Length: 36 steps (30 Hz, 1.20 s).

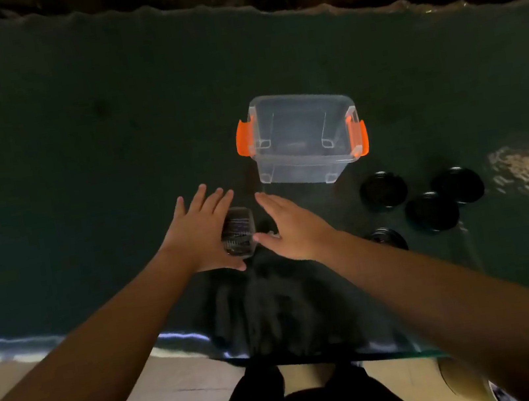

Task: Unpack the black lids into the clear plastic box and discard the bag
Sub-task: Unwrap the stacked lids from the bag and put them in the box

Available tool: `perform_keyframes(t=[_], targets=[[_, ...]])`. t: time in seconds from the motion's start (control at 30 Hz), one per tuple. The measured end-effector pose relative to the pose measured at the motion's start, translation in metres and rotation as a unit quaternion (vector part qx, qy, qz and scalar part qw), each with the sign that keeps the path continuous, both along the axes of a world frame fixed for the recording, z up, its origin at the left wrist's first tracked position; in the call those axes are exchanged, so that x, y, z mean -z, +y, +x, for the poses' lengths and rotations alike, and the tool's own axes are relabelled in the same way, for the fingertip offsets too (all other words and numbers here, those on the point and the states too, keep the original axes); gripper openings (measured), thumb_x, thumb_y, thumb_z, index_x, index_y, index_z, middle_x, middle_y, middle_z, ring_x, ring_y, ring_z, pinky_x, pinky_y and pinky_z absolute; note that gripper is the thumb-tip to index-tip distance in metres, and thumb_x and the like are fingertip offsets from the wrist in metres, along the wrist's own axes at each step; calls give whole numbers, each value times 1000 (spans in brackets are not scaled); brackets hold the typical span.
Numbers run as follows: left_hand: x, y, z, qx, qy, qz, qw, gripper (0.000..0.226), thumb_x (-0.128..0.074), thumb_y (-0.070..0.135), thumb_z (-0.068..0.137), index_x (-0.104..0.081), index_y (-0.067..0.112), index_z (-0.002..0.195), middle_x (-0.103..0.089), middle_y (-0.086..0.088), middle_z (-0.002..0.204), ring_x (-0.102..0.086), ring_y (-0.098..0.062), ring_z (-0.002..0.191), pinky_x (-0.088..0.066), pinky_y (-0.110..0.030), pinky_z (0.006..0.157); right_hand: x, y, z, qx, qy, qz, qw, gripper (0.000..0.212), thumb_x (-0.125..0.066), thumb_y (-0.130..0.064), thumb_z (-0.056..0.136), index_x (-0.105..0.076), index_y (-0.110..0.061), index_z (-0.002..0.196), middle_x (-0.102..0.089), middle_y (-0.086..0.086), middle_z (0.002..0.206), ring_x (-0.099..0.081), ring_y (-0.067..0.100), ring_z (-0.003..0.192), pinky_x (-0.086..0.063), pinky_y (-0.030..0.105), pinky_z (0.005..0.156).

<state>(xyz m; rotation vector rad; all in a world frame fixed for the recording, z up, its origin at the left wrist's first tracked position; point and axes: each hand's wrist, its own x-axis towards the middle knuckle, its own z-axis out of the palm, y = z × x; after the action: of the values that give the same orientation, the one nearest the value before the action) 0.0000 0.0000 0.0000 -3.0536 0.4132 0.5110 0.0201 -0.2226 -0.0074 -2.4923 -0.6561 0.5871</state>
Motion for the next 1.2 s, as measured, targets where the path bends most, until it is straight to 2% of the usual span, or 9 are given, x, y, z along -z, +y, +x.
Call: perform_keyframes(t=[0.13, 0.23, 0.33, 0.43, 0.5, 0.7, 0.83, 1.07, 1.2], targets=[[11, -2, 2, 21, 15, 27, 999, 141, -74, 81, 55, 5, 24, 158, -14, -6, 169, -6, -31, 155, -12, -63, 122, 14, 12, -3, 56, 86, -16, 995, 66, -45, -40, 104, -16, -18, 160, -26, 7, 165, -31, 25, 148, -30, 41, 118], [16, -5, 3, 19, 21, 21, 999, 130, -80, 68, 60, -5, 26, 158, -32, -4, 162, -31, -28, 148, -22, -58, 120, 21, 19, -5, 79, 129, -13, 988, 50, -38, -37, 107, -38, -17, 153, -51, 12, 149, -52, 29, 132, -44, 40, 106], [15, -5, 3, 21, 6, 20, 1000, 115, -77, 66, 63, -19, 28, 155, -46, -1, 150, -46, -27, 134, -35, -52, 112, 22, 24, -7, 105, 152, 12, 983, 33, -39, -34, 107, -67, -18, 115, -69, 1, 96, -67, 24, 87, -46, 28, 67], [13, -4, 1, 21, -4, 13, 1000, 108, -76, 66, 61, -27, 29, 151, -51, 0, 144, -52, -26, 126, -41, -48, 106, 18, 27, -8, 141, 177, 35, 973, 37, -46, -33, 103, -62, -26, 70, -61, -5, 65, -62, 19, 57, -43, 26, 50], [12, -2, -1, 16, -17, -4, 1000, 106, -77, 65, 60, -30, 30, 149, -53, 1, 142, -53, -26, 124, -43, -47, 103, 15, 29, -8, 152, 185, 51, 970, 37, -53, -29, 98, -60, -25, 61, -63, -4, 64, -66, 22, 64, -52, 32, 59], [3, -2, -5, -46, -50, -123, 990, 108, -83, 63, 54, -35, 29, 144, -54, 0, 137, -55, -27, 121, -47, -47, 100, 0, 25, -1, 181, 179, 111, 961, 12, -68, -16, 84, -72, -26, 83, -74, -4, 88, -71, 15, 86, -58, 34, 82], [-3, -8, -9, -122, -38, -221, 967, 113, -87, 66, 47, -31, 34, 140, -52, 4, 138, -56, -22, 122, -51, -46, 100, -24, 15, 9, 180, 129, 123, 967, 14, -73, -19, 82, -70, -32, 78, -72, -12, 81, -70, 4, 80, -56, 23, 74], [-3, -33, -22, -220, -51, -331, 916, 112, -82, 77, 38, -34, 38, 131, -61, 7, 127, -63, -19, 111, -53, -37, 89, -67, 0, 14, 129, 28, 95, 987, 6, -76, -21, 83, -74, -22, 88, -66, -11, 81, -61, 0, 76, -45, 15, 63], [-1, -44, -27, -238, -33, -355, 903, 121, -84, 78, 36, -31, 35, 136, -60, 6, 131, -61, -20, 116, -54, -41, 94, -81, -2, 12, 96, -21, 65, 993, 9, -75, -19, 82, -75, -18, 91, -72, -4, 87, -65, 11, 82, -53, 26, 70]])
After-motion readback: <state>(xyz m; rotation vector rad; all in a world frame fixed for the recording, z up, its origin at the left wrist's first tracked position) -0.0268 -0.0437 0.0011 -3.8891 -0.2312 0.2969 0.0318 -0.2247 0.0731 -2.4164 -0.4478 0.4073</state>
